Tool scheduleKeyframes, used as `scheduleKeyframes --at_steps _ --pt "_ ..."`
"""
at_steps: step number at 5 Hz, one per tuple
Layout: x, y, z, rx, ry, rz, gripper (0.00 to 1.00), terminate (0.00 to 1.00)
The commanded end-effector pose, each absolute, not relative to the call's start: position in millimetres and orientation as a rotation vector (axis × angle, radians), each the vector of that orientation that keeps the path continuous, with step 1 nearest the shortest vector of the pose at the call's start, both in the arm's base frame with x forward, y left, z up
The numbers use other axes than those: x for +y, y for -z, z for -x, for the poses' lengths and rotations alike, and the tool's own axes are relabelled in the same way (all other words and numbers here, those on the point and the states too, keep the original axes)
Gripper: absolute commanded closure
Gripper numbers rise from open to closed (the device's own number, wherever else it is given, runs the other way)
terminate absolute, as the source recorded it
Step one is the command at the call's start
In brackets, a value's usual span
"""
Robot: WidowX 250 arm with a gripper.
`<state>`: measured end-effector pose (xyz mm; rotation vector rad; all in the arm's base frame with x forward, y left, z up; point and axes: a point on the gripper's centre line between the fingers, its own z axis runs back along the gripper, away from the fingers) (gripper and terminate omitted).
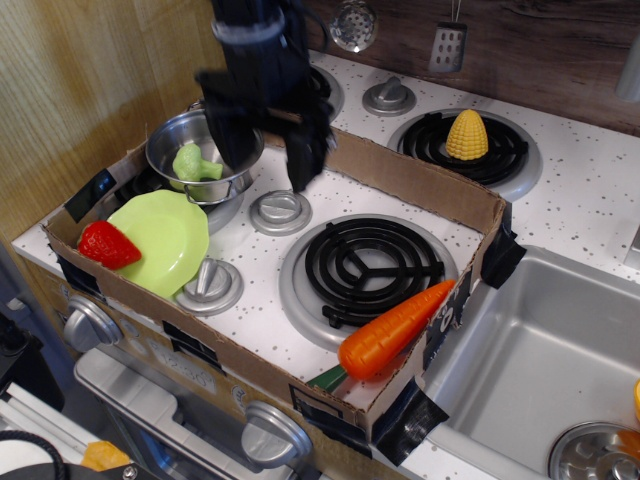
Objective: Take broccoli out of pan
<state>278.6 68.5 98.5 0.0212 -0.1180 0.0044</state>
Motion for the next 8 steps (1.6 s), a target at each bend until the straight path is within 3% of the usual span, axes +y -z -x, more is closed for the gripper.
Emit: scheduleKeyframes --at_steps 1,2,3,5,8 --pt "120.8 -137.3 -301.7 -0.180 0.075 -0.170 0.00 0.00" --pt "143.2 -128.0 -307.2 -0.187 0.125 -0.194 0.00 0.00" --pt "154.0 -111.7 -311.6 -0.141 0.169 -0.146 0.00 0.00" --pt "161.1 -99.2 -331.2 -0.120 0.273 -0.177 0.00 0.00" --pt "162.0 -83.7 -315.3 -0.167 0.186 -0.205 0.00 0.00"
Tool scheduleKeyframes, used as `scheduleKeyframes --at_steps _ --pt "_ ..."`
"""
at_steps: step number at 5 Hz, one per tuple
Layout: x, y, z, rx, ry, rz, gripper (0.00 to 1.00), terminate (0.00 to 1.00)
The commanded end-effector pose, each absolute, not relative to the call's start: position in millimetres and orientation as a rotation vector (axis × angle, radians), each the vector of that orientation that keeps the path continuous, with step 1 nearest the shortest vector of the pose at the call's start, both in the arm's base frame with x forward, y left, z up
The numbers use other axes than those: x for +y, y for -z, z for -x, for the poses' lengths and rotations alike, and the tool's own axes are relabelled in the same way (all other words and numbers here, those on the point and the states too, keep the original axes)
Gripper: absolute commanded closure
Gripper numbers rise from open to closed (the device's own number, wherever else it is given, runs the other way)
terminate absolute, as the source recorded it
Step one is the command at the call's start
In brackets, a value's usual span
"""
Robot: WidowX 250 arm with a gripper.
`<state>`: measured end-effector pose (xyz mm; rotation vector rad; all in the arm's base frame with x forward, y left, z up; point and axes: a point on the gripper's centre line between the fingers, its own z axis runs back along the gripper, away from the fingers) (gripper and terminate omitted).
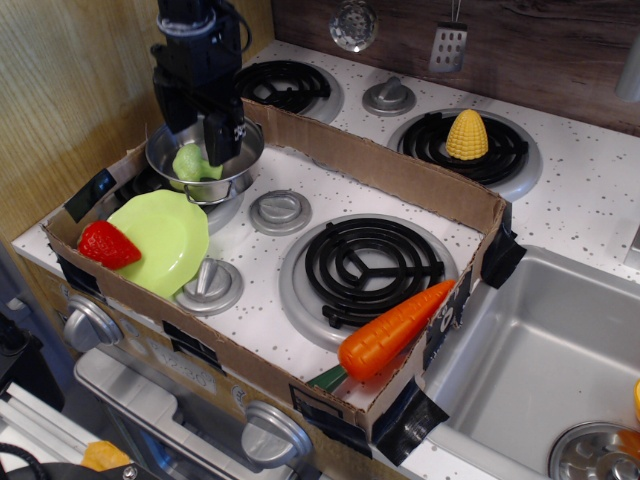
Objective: Take broccoli out of pan
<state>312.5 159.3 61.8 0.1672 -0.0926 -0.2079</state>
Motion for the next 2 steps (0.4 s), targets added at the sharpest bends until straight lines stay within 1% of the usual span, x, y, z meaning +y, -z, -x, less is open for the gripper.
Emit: scheduleKeyframes --at_steps 1,2 --pt "167.4 -73.4 -311.9 -0.178 0.168 -0.195 0.00 0.00" --pt "175.8 -69.7 -312.5 -0.190 0.165 -0.196 0.00 0.00"
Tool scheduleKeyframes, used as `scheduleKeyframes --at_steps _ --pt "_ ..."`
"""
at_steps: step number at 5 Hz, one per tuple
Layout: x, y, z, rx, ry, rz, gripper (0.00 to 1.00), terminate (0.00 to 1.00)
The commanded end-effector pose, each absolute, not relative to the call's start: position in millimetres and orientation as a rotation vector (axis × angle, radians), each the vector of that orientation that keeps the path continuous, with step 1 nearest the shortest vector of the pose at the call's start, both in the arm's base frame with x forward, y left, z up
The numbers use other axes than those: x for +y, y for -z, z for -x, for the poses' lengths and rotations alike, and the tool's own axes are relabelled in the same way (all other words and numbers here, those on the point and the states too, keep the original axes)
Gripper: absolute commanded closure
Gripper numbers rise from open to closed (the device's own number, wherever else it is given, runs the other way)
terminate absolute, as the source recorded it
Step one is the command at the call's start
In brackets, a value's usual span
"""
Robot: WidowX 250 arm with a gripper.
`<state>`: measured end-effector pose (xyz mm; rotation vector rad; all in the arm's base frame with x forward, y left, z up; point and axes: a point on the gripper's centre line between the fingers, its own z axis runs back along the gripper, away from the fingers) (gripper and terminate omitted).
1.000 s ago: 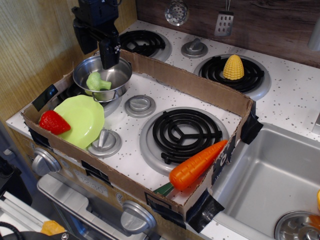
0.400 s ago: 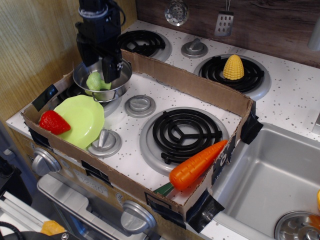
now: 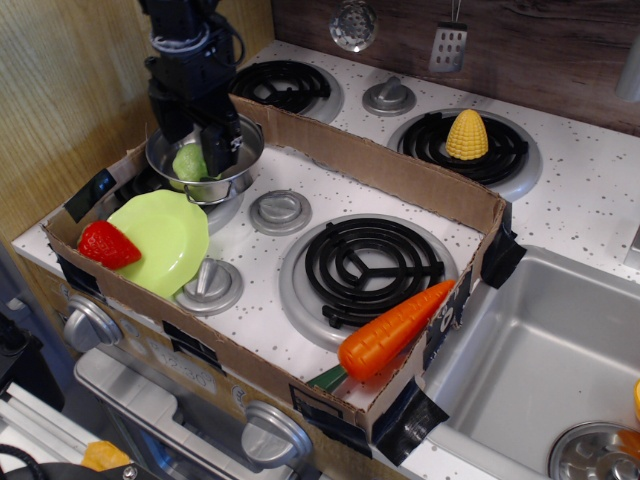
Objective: Take broccoli out of pan
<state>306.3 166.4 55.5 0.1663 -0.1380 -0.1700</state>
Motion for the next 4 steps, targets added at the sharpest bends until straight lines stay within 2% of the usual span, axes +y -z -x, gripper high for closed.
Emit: scheduleKeyframes --at_steps 1,3,4 --pt "182.5 -63.1 -313.8 -0.195 0.164 -0.187 0.00 0.00" --pt "187.3 -46.9 -316.8 -0.209 0.157 -0.153 0.00 0.00" --pt "187.0 -47.5 -316.3 -0.214 0.154 -0.155 1.00 0.00"
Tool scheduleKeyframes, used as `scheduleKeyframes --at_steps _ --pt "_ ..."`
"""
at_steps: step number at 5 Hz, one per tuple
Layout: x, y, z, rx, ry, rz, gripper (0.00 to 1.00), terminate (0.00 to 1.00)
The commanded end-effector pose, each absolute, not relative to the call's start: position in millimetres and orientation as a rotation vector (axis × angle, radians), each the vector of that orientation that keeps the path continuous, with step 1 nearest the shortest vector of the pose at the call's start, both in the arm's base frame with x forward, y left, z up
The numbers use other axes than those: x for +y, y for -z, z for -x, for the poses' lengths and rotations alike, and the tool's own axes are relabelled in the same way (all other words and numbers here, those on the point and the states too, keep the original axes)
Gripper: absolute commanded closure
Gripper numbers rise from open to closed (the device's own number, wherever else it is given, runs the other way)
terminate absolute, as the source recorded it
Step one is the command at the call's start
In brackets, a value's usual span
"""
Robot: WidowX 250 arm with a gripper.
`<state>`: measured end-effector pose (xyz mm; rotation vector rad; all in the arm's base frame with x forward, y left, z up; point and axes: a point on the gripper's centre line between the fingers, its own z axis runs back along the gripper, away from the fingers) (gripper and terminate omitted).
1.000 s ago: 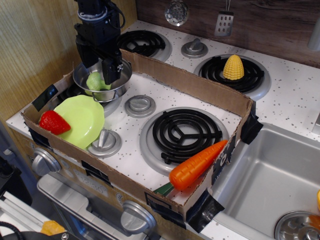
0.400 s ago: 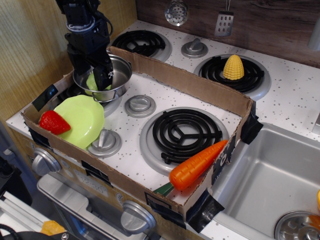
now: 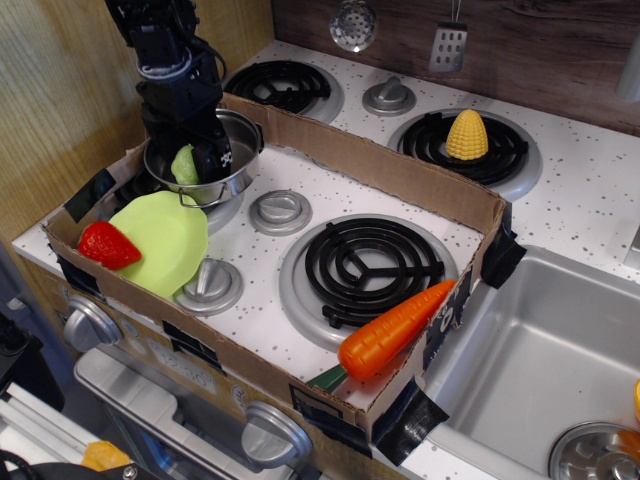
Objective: Take broccoli out of pan
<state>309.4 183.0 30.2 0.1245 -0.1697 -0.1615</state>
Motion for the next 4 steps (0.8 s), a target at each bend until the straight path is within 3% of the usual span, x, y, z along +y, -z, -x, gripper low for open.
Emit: scheduleKeyframes --at_steps 1,3,4 --pt "186.0 -53.3 -317.3 -0.206 0.146 -0.165 1.00 0.00" --pt "183.5 -89.8 -337.4 -0.204 0.175 -0.213 1.00 0.00" --pt "173.1 -116.6 -354.1 -0.221 0.232 -0.284 1.00 0.00"
